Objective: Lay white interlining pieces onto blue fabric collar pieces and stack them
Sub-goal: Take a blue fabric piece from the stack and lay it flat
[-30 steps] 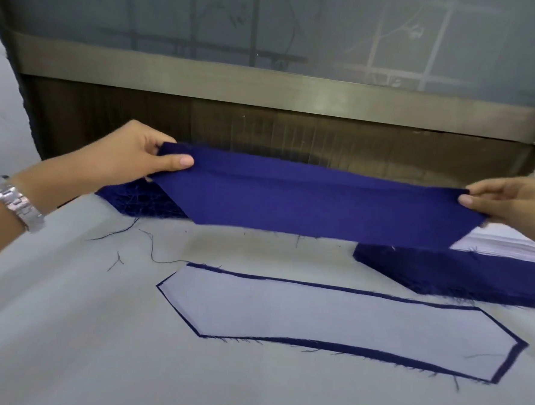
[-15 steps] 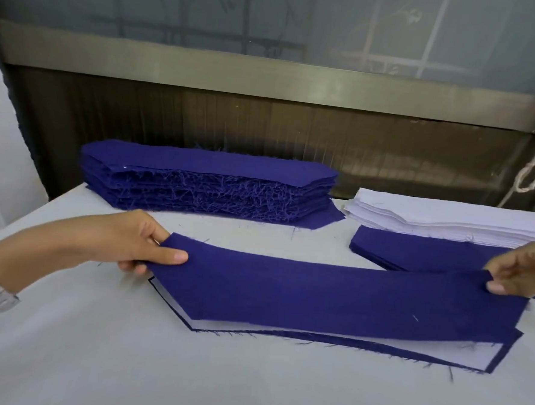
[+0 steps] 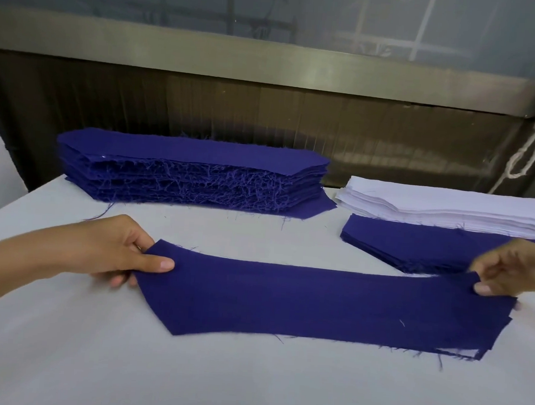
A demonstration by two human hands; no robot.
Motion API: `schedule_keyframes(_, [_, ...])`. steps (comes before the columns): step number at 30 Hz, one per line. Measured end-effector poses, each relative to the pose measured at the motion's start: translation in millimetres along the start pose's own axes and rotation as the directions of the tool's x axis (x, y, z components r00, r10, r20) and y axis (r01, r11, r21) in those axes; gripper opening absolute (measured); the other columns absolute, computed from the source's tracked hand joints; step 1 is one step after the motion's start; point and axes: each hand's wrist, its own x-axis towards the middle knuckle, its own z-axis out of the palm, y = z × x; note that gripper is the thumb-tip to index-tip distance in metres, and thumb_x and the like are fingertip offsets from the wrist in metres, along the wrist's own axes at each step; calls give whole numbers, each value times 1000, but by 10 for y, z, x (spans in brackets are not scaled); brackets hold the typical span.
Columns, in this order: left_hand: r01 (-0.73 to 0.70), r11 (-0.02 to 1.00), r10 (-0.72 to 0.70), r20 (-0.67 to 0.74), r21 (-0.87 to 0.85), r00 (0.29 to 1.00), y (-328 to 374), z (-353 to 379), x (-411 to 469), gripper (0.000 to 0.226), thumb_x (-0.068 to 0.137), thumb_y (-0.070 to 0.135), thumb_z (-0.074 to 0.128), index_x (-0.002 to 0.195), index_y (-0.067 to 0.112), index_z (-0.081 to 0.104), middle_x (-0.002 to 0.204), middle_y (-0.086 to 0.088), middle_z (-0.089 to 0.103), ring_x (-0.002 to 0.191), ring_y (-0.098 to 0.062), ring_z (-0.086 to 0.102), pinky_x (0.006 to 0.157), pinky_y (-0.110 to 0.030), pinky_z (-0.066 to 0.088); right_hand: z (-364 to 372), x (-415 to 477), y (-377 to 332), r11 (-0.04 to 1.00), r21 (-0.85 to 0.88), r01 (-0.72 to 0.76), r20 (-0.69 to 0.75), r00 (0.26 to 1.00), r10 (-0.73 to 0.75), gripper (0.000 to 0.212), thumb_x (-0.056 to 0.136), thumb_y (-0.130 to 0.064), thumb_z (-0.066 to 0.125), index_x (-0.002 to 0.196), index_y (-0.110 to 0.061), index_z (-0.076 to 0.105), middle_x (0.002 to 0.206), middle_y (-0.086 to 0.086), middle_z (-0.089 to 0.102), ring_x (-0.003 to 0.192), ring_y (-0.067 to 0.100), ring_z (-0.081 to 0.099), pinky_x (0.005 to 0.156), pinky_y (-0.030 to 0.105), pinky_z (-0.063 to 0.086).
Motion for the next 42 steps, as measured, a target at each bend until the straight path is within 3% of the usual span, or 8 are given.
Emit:
schedule_keyframes(9, [59, 998, -58, -100, 5, 993, -11, 65, 51, 49, 57, 70, 68, 76, 27, 80, 59, -2, 68, 43, -11, 52, 46, -16, 36, -133, -293, -453, 995, -49, -89, 29, 995, 91, 39, 86, -33, 82, 113, -8, 68, 97, 21, 74, 66, 24, 67, 57, 30, 57])
schedule_keyframes(14, [88, 995, -78, -156, 54, 985, -26, 85, 70, 52, 55, 71, 69, 67, 20, 74, 55, -5, 68, 41, -12, 53, 44, -15, 39, -224, -494, -417, 956, -199, -215, -186, 966, 179, 45, 76, -41, 89, 105, -12, 70, 87, 18, 75, 59, 22, 66, 54, 30, 57])
schedule_keyframes(20, [186, 946, -107, -283, 266, 953, -76, 66, 66, 65, 44, 90, 56, 50, 26, 59, 52, 1, 68, 41, -8, 61, 57, -22, 48, -126, -597, -593, 903, -314, -293, -222, 947, 231, 48, 71, -52, 89, 96, -17, 69, 72, 14, 70, 52, 17, 62, 49, 28, 54])
schedule_keyframes(24, [222, 901, -80, -359, 374, 930, -109, 0, 58, 77, 38, 96, 49, 56, 22, 61, 49, 9, 66, 41, -3, 61, 64, -28, 54, -37, -675, -800, 879, -344, -329, -246, 935, 254, 50, 65, -62, 88, 97, -27, 71, 73, 10, 72, 50, 12, 59, 45, 25, 49])
schedule_keyframes(32, [134, 918, 47, -438, 373, 898, -142, -74, 51, 69, 41, 89, 46, 61, 26, 64, 52, 14, 66, 45, 1, 60, 72, -35, 57, -9, -726, -947, 879, -299, -371, -250, 920, 303, 53, 63, -64, 88, 101, -29, 75, 77, 12, 73, 47, 11, 54, 44, 22, 44])
schedule_keyframes(37, [-16, 926, 186, -418, 378, 889, -151, -28, 85, 68, 32, 105, 45, 83, 63, 60, 74, 35, 65, 66, 13, 58, 61, -24, 45, 57, -732, -926, 881, -290, -374, -292, 911, 291, 57, 59, -68, 88, 98, -29, 74, 71, 6, 72, 52, 8, 53, 53, 19, 44])
schedule_keyframes(39, [-72, 911, 242, -386, 405, 890, -182, -1, 114, 77, 26, 106, 46, 92, 68, 54, 86, 41, 59, 70, 11, 58, 62, -24, 47, 81, -725, -926, 890, -285, -356, -295, 916, 272, 58, 56, -67, 90, 96, -28, 74, 68, 5, 70, 53, 7, 52, 56, 17, 44])
schedule_keyframes(42, [-201, 891, 345, -318, 407, 883, -250, 22, 184, 66, 44, 95, 59, 102, 65, 55, 102, 37, 54, 83, 6, 56, 71, -24, 49, 100, -725, -972, 896, -293, -335, -276, 926, 256, 56, 58, -67, 89, 96, -29, 73, 68, 2, 70, 54, 5, 52, 57, 16, 44])
